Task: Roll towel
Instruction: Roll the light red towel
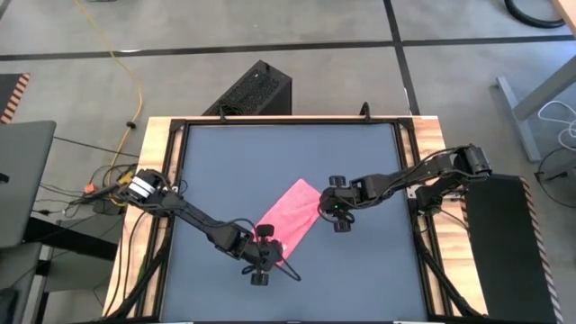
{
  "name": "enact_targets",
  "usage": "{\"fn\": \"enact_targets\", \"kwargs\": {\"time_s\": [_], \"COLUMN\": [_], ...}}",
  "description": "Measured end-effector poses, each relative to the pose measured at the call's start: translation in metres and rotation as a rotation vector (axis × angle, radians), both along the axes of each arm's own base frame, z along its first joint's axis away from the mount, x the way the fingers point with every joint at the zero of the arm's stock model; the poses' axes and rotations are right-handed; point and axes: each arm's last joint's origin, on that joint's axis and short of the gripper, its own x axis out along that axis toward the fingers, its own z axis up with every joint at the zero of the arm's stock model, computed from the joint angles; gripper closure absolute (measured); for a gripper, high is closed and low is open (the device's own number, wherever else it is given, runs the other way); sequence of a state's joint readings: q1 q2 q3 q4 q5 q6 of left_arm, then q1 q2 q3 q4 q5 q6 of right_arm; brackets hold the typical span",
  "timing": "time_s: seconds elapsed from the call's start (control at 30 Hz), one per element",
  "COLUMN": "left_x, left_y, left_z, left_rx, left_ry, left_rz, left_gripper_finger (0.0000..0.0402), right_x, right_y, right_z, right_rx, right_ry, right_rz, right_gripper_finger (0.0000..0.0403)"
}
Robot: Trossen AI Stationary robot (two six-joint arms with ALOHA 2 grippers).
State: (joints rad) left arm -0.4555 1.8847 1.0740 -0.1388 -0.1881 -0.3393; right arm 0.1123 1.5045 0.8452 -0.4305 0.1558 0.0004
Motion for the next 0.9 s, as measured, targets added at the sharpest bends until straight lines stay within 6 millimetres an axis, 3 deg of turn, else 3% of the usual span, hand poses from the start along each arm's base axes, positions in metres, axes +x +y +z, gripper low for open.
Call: {"fn": "enact_targets", "kwargs": {"time_s": [0.17,0.37,0.67,0.9], "left_x": [0.000,0.001,0.012,0.013], "left_y": [0.000,0.000,-0.005,-0.009], "left_z": [0.000,0.003,0.034,0.025], "left_rx": [-0.008,-0.010,-0.028,-0.107], "left_ry": [0.002,-0.021,-0.125,-0.130], "left_rz": [0.012,0.014,-0.024,-0.006], "left_gripper_finger": [0.0396,0.0401,0.0401,0.0401], "right_x": [0.000,0.000,-0.001,-0.002], "right_y": [0.001,0.002,0.001,0.003], "right_z": [0.000,0.000,-0.001,-0.001], "right_rx": [0.001,0.001,-0.005,-0.003], "right_ry": [0.001,0.003,0.013,0.022], "right_rz": [0.002,0.004,0.012,0.013], "right_gripper_finger": [0.0316,0.0316,0.0316,0.0316]}}
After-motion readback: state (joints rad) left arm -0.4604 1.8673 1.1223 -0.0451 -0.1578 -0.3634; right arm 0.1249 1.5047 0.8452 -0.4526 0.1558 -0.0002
